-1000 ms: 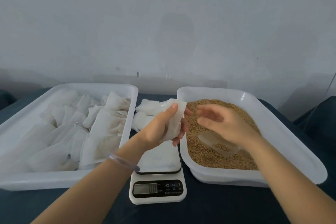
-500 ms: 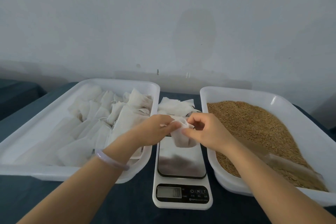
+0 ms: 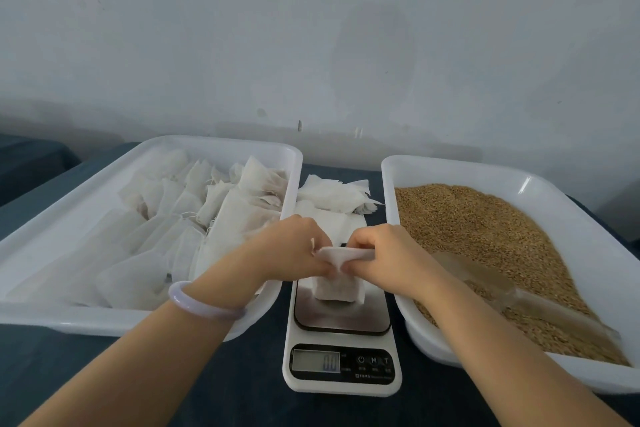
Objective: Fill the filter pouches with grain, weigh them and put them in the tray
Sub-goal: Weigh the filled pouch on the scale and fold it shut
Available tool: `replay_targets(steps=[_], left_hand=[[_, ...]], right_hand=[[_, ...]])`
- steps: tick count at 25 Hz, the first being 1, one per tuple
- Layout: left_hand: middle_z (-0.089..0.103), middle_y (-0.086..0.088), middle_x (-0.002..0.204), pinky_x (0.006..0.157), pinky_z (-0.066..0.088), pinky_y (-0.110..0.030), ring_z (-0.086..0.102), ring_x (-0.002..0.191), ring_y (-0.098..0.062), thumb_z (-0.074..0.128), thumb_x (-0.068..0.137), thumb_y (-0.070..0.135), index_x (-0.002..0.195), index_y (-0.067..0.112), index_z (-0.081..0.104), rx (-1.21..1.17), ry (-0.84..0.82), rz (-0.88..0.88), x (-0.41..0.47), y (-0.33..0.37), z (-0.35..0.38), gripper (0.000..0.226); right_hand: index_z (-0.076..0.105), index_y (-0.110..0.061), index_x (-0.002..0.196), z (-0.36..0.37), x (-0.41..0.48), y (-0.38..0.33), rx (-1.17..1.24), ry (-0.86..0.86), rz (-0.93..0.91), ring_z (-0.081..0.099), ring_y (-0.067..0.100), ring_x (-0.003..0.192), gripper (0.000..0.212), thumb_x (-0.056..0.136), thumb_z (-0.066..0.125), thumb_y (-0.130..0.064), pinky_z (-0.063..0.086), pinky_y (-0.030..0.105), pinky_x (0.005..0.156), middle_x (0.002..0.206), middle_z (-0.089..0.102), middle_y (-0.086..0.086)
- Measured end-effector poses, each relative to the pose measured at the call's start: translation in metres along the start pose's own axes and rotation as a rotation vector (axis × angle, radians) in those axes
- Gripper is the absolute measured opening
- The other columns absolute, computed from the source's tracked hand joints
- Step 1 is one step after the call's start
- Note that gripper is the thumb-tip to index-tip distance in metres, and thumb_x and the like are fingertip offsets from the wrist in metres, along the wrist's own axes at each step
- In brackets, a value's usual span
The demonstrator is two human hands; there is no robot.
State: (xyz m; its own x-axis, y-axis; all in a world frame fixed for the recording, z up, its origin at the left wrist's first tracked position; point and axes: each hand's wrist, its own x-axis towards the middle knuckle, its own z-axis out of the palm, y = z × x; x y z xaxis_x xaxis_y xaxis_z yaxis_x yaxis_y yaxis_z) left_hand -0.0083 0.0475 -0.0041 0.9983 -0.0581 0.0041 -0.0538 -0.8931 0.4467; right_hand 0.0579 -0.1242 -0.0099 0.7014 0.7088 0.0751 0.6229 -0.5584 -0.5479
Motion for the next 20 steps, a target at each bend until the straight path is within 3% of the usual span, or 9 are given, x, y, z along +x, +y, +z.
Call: replay_targets(steps=[3,5,7,11,12,16,20], left_hand=[[0.055,0.001,0.057,0.060,0.042,-0.031,0.045,0.056,-0.011,0.074,0.075,0.029,0.061,0.023,0.067,-0.016,0.030,0.004,0.001,0.000,0.001,0.017],[0.049,0.006,0.050,0.057,0.038,-0.028,0.042,0.052,-0.009,0.073,0.074,0.030,0.050,0.027,0.056,0.031,0.015,0.012,0.000,0.000,0.002,0.029],[0.048,0.013,0.049,0.058,0.039,-0.025,0.045,0.053,-0.006,0.073,0.072,0.033,0.047,0.037,0.051,0.079,-0.001,-0.009,0.002,0.002,0.002,0.033],[0.055,0.013,0.062,0.068,0.049,-0.029,0.054,0.068,-0.011,0.075,0.073,0.033,0.071,0.032,0.073,0.085,0.016,-0.034,0.004,0.005,0.004,0.004],[0.056,0.013,0.066,0.071,0.051,-0.031,0.055,0.073,-0.011,0.076,0.073,0.035,0.078,0.029,0.075,0.111,0.008,-0.036,0.004,0.006,0.005,0.007],[0.046,0.015,0.067,0.070,0.047,-0.029,0.044,0.073,-0.007,0.074,0.075,0.041,0.092,0.029,0.075,0.259,-0.058,-0.029,0.012,0.008,0.005,0.021],[0.039,0.010,0.068,0.059,0.036,-0.026,0.045,0.077,-0.014,0.072,0.078,0.043,0.096,0.021,0.072,0.417,-0.103,0.021,0.020,0.015,0.007,0.028]], right_hand=[[0.058,-0.024,0.059,-0.001,-0.001,0.000,-0.081,-0.008,-0.015,0.048,0.009,0.055,0.023,0.076,0.067,-0.036,0.041,0.028,0.053,0.059,0.057,-0.005],[0.044,-0.025,0.048,0.001,-0.001,-0.003,-0.214,-0.003,-0.046,0.045,0.014,0.055,0.034,0.077,0.062,-0.027,0.041,0.030,0.054,0.053,0.050,-0.004],[0.041,-0.027,0.050,0.003,0.001,-0.003,-0.297,0.030,-0.072,0.051,0.020,0.064,0.032,0.078,0.056,-0.019,0.041,0.030,0.055,0.059,0.056,0.000],[0.055,-0.026,0.055,0.006,0.002,0.001,-0.327,-0.007,-0.060,0.054,0.021,0.069,0.022,0.077,0.060,-0.025,0.047,0.039,0.089,0.062,0.061,0.000],[0.060,-0.027,0.059,0.007,0.003,0.001,-0.336,-0.018,-0.051,0.055,0.020,0.074,0.019,0.077,0.062,-0.027,0.046,0.038,0.092,0.065,0.063,-0.002],[0.072,-0.032,0.083,0.010,0.009,-0.003,-0.374,-0.053,-0.044,0.053,0.019,0.097,0.009,0.080,0.064,-0.034,0.038,0.024,0.078,0.085,0.069,-0.008],[0.070,-0.032,0.084,0.010,0.012,-0.005,-0.445,-0.083,-0.055,0.048,0.020,0.083,0.010,0.081,0.062,-0.028,0.028,0.023,0.073,0.075,0.059,-0.006]])
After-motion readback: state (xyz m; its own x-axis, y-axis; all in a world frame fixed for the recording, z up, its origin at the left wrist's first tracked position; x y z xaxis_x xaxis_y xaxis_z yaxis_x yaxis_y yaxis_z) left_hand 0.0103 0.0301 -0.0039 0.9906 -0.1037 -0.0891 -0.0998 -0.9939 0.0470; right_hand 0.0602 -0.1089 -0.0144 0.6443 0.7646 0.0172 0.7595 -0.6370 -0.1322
